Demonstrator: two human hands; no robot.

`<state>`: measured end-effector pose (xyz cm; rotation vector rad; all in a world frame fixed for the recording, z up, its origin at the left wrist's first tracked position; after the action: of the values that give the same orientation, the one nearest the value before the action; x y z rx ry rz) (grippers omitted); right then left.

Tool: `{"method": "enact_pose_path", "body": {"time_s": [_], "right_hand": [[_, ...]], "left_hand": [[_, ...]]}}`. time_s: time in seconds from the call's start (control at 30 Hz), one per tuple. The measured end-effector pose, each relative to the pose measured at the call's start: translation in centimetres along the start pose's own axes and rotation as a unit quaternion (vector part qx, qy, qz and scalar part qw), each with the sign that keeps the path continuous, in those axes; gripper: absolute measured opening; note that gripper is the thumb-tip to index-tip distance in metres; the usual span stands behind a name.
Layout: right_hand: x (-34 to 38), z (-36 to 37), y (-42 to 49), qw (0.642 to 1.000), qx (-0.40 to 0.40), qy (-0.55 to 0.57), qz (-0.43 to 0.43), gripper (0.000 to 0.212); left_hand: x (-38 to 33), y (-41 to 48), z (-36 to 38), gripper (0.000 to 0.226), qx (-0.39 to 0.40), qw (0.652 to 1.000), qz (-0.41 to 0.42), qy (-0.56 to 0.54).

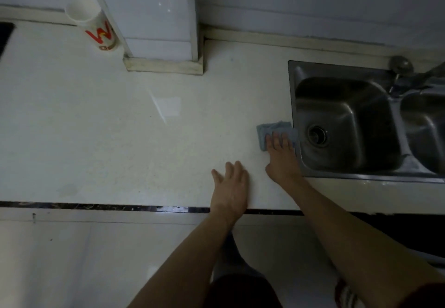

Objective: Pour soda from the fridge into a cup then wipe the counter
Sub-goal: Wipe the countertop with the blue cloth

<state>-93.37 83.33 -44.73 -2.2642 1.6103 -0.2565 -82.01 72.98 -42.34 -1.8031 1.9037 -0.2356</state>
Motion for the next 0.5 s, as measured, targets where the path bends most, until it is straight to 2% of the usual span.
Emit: {"method": "enact_pose_path", "body": {"time_s": [0.17, 0.33, 0.5], "right_hand": [[-1.4, -3.5, 9.8, 1.0, -0.013, 0.001, -0.017, 0.078], [-2.6, -5.8, 18.4, 0.999, 0.005, 0.037, -0.034, 0.076], [-3.6, -8.2, 23.9, 0.999, -0.004, 0.024, -0.024, 0.079]], "left_hand": [[0.2, 1.0, 0.1, 0.062, 0.048, 0.999, -0.001, -0.01], [0.7, 1.7, -1.5, 0.049, 0.048, 0.997, -0.002, -0.064], [1.0, 1.7, -1.3, 0.047, 0.06, 0.994, 0.001, -0.096]]}}
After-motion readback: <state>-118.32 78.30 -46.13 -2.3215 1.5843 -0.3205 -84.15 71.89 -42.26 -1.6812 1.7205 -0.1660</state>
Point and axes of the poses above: each hand's wrist, its own y-axis towards the middle knuckle, its own z-axis out of the palm, x = y × z, the point moved 9 cm from there along y, towards the middle knuckle, and after that the axes turned 3 degrees about -y, right-handed, at the moved point
